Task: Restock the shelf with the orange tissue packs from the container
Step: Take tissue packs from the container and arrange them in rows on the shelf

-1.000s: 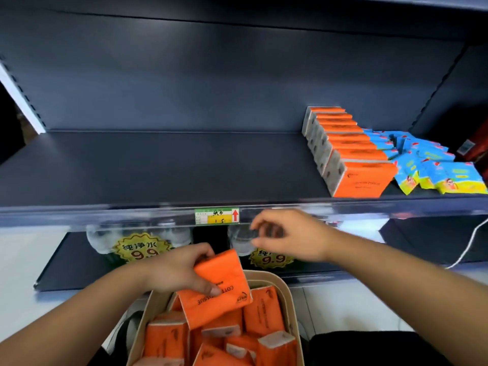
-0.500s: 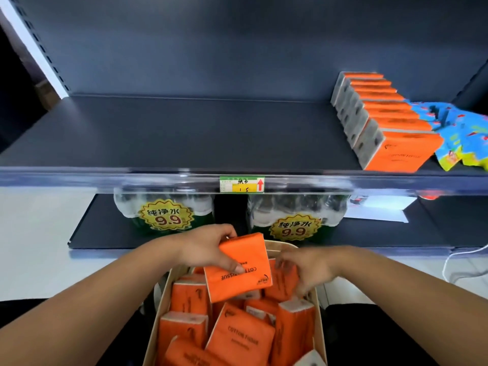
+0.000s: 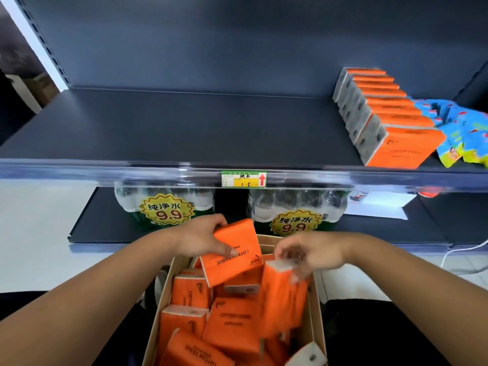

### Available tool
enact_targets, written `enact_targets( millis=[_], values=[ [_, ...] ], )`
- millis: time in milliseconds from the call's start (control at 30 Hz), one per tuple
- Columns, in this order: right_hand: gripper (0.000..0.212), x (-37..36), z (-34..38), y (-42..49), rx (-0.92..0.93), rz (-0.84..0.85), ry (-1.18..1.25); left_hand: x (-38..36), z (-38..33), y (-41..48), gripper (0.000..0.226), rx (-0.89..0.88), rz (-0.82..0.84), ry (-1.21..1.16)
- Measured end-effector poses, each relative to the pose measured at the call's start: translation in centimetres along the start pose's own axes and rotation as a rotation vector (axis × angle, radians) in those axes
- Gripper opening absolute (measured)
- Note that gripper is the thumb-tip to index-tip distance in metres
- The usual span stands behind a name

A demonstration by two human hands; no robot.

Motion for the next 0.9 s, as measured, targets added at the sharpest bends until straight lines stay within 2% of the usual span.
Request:
enact_targets(
  millis=[100, 167, 233, 333, 533, 633, 733, 800, 900],
  values=[
    [0.039, 1.3, 1.2, -1.0, 0.175, -0.079, 0.506, 0.0, 0.3, 0.0, 0.042, 0.02, -0.019, -0.061],
    [0.042, 1.6, 1.5, -0.9, 0.225, -0.156, 0.667, 0.0, 0.3, -0.1, 0.03, 0.028, -0.025, -0.12],
    [0.037, 1.7, 1.7, -0.4, 0.256, -0.252, 0.68, -0.1, 0.2, -0.2, 0.025, 0.038, 0.007, -0.243],
    [0.053, 1.4, 1.7, 0.1, 0.255, -0.336, 0.702, 0.0, 0.3, -0.5, 0.021, 0.044, 0.037, -0.451],
    [0.052, 0.1, 1.8, 0.7, 0.234, -0.322, 0.878, 0.0, 0.1, -0.6, 0.025, 0.024, 0.042, -0.683],
    [0.054, -0.3, 2.1, 0.8, 0.229, -0.319, 0.934, 0.1, -0.2, -0.6, 0.036, 0.024, 0.027, -0.736],
    [0.047, -0.1, 2.1, 0.7, 0.255, -0.347, 0.955, 0.1, -0.4, -0.6, 0.061, 0.019, 0.032, -0.78],
    [0.039, 0.4, 2.0, 0.6, 0.288, -0.381, 0.991, 0.4, -0.7, -0.6, 0.072, -0.034, 0.035, -0.819],
    [0.045, 1.1, 1.7, 0.5, 0.312, -0.421, 1.056, 0.7, -0.9, -0.7, 0.097, -0.114, 0.041, -0.791]
  ],
)
Point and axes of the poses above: each hand's wrist, its own y-axis towards the middle knuckle, its own x-axis out of the back of the hand, z = x × y, the point moved 5 cm from there along y, towards the middle knuckle, and after that the axes turned 13 degrees about y, right-handed, at the moved point
